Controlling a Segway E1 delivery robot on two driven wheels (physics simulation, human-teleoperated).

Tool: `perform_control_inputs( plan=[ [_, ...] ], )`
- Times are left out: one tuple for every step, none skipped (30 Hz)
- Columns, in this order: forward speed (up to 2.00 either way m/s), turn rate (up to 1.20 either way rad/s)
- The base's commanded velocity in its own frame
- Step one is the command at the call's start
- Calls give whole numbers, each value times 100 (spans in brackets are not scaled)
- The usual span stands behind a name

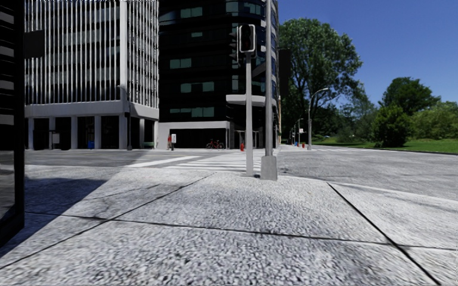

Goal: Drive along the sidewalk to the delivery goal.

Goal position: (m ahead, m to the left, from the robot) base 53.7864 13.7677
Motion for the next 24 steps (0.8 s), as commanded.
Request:
perform_control_inputs(
  plan=[
    [200,31],
    [200,31],
    [200,31],
    [200,31],
    [200,31],
    [200,31],
    [200,31],
    [200,31],
    [200,31],
    [200,31],
    [200,26],
    [200,25],
    [200,24],
    [200,24],
    [200,24],
    [200,24],
    [200,24],
    [200,24],
    [200,24],
    [200,24],
    [200,24],
    [200,24],
    [200,24],
    [200,24]
  ],
)
